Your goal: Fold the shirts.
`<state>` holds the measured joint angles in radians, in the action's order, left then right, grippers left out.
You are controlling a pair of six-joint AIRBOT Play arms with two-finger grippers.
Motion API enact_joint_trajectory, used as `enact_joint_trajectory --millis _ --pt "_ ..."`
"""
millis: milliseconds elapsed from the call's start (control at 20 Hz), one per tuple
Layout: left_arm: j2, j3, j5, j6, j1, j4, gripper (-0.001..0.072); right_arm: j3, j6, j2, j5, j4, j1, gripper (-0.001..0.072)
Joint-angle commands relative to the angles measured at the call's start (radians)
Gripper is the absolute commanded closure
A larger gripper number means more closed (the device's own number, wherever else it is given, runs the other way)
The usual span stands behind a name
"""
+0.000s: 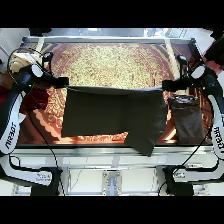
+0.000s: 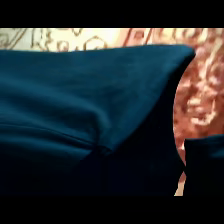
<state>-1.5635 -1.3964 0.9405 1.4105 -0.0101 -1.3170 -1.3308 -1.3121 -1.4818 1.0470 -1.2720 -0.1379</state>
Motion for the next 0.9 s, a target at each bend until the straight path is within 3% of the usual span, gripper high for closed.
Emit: enact_joint_trajectory --millis 0,350,400,450,500,550,700,850 --pt "0.016 0.094 0.006 0.003 0.004 -0.003 0.0701 0.169 0.0 0.015 -0.086 -0.023 0.001 0.0705" --pt "-0.025 0.11 0.093 0.003 0.004 -0.003 0.0699 0.242 -0.003 -0.067 -0.152 -0.021 0.001 0.0699" --pt "-0.032 0.11 0.12 0.006 0.004 -0.002 0.0662 0.242 -0.008 -0.064 -0.143 -0.018 0.0 0.0631" --pt "-0.032 0.11 0.138 0.017 0.002 0.002 0.0421 0.238 -0.008 -0.056 -0.117 -0.013 -0.002 0.0432" --pt "-0.024 0.109 0.15 0.026 -0.001 0.001 0.0114 0.223 -0.007 -0.043 -0.072 -0.015 -0.005 0.0305" --pt "-0.002 0.109 0.15 0.027 -0.005 0.003 0.0053 0.198 -0.007 -0.016 -0.018 -0.029 -0.01 0.0302" --pt "0.145 0.109 0.153 0.026 -0.037 0.02 0.0055 0.138 0.005 0.151 0.1 -0.066 -0.051 0.0301" --pt "0.354 0.228 0.168 0.031 -0.102 0.001 0.0055 0.268 0.005 0.395 0.217 -0.079 -0.177 0.0298"
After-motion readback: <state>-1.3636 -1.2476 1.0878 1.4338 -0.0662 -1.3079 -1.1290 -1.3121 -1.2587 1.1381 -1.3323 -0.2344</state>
